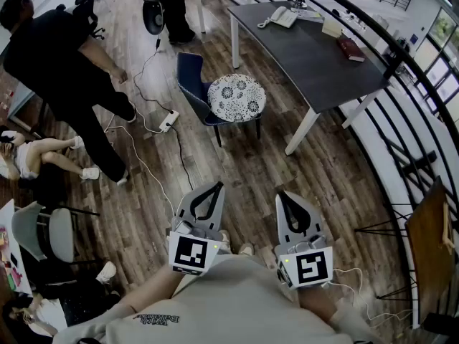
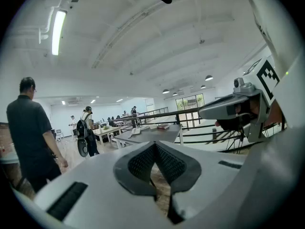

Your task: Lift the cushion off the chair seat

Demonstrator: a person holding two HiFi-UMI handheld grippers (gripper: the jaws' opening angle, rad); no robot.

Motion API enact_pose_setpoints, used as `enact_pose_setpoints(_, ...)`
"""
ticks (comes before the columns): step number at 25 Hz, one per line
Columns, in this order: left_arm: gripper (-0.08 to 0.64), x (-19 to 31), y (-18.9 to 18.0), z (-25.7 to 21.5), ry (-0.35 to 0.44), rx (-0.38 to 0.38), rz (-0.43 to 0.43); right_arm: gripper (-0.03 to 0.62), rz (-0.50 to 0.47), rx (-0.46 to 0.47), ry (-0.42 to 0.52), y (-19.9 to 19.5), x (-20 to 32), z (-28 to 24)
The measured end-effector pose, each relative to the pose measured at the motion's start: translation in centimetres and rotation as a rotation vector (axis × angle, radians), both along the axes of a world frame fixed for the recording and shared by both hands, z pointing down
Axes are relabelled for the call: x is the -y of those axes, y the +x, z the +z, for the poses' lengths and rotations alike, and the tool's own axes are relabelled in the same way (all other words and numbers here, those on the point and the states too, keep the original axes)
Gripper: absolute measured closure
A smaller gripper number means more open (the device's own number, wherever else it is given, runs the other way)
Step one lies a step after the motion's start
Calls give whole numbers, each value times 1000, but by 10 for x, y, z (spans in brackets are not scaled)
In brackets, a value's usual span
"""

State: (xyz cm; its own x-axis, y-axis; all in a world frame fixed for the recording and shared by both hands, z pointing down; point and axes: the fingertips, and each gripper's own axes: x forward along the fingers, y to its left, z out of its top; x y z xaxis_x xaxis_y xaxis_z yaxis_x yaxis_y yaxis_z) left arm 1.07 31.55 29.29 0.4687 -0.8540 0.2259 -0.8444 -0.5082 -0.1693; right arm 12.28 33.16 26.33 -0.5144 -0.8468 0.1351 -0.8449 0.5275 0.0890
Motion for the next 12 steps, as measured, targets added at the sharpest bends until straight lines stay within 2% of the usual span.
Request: enact_pose_setpoints(12, 555, 0, -9, 5, -12, 9, 14, 589, 7, -2, -3, -12, 8, 2)
